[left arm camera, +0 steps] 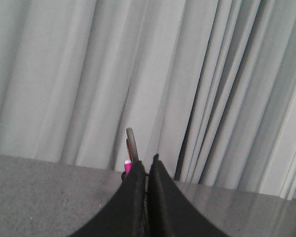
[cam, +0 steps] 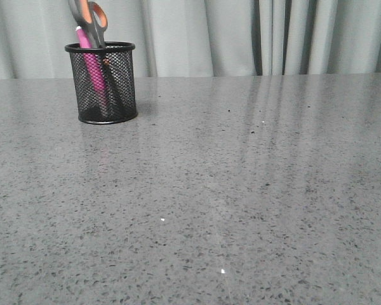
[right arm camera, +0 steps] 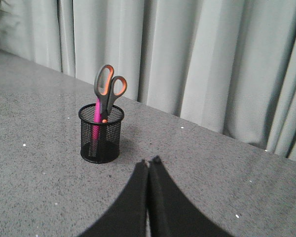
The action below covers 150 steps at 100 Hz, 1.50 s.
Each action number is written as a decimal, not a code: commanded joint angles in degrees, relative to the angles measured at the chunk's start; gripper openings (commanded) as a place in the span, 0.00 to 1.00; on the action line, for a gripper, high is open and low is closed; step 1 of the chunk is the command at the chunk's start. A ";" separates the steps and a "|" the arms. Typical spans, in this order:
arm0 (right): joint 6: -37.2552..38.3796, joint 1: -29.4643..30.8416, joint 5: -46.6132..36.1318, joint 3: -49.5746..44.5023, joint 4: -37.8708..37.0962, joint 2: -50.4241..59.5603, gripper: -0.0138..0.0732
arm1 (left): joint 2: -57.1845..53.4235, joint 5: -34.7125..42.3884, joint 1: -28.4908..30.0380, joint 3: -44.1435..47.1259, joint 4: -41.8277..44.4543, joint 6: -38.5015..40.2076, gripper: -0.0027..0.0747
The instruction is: Put pen and scissors into bin
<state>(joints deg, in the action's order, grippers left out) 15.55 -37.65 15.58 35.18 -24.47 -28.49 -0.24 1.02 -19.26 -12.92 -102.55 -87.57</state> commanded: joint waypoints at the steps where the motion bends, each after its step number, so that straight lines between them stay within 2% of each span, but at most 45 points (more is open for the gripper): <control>1: -0.65 0.41 1.06 -3.16 -1.34 9.37 0.09 | 0.32 -1.53 -0.48 -0.16 -2.23 0.56 0.01; 12: -0.65 0.41 7.25 -5.73 -1.34 19.52 0.09 | 0.32 -1.53 -0.48 0.20 -2.23 0.56 0.01; 33: -0.65 0.41 9.50 -7.22 -1.34 30.54 0.09 | 0.32 -1.53 -0.48 0.20 -2.23 0.56 0.01; 94: -0.65 0.41 9.82 -7.37 -1.58 29.24 0.09 | 0.32 -1.70 -0.48 1.80 -3.34 0.43 0.01; 101: -0.65 0.41 9.82 -7.37 -1.58 29.24 0.09 | 0.32 0.33 -0.48 1.95 -3.20 -2.38 0.01; 112: -0.65 0.41 9.82 -7.37 -1.58 29.24 0.09 | 0.32 1.80 -0.22 2.19 -2.18 -2.27 0.01; 117: -0.65 0.41 9.82 -7.37 -1.58 29.24 0.09 | 0.32 0.57 0.02 2.51 3.36 -0.85 0.01; 123: -0.65 0.41 9.82 -7.37 -1.58 29.24 0.09 | 0.32 -3.70 0.84 3.15 21.83 6.76 0.01; 128: -0.65 0.41 9.82 -7.37 -1.58 29.24 0.09 | 0.32 -7.22 1.92 3.49 41.21 19.25 0.01; 129: -0.65 0.41 9.82 -7.37 -1.58 29.24 0.09 | 0.32 -7.72 2.34 3.48 46.61 23.71 0.01; 136: -0.65 0.41 9.82 -7.37 -1.58 29.24 0.09 | 0.32 -11.79 5.04 4.15 70.27 47.71 0.01; 139: -0.65 0.41 9.82 -7.37 -1.58 29.24 0.09 | 0.32 -13.61 6.39 4.54 77.55 56.05 0.01; 145: -0.65 0.41 9.82 -7.37 -1.58 29.24 0.09 | 0.21 -15.48 9.31 5.70 86.03 68.14 0.01; 150: -0.65 0.41 9.82 -7.37 -1.58 29.24 0.09 | -0.13 -15.99 11.89 6.83 88.17 71.11 0.01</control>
<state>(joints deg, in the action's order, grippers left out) 15.21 -37.65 29.20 26.63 -24.61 0.80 -0.24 -14.99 -11.05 -6.15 -25.95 -31.60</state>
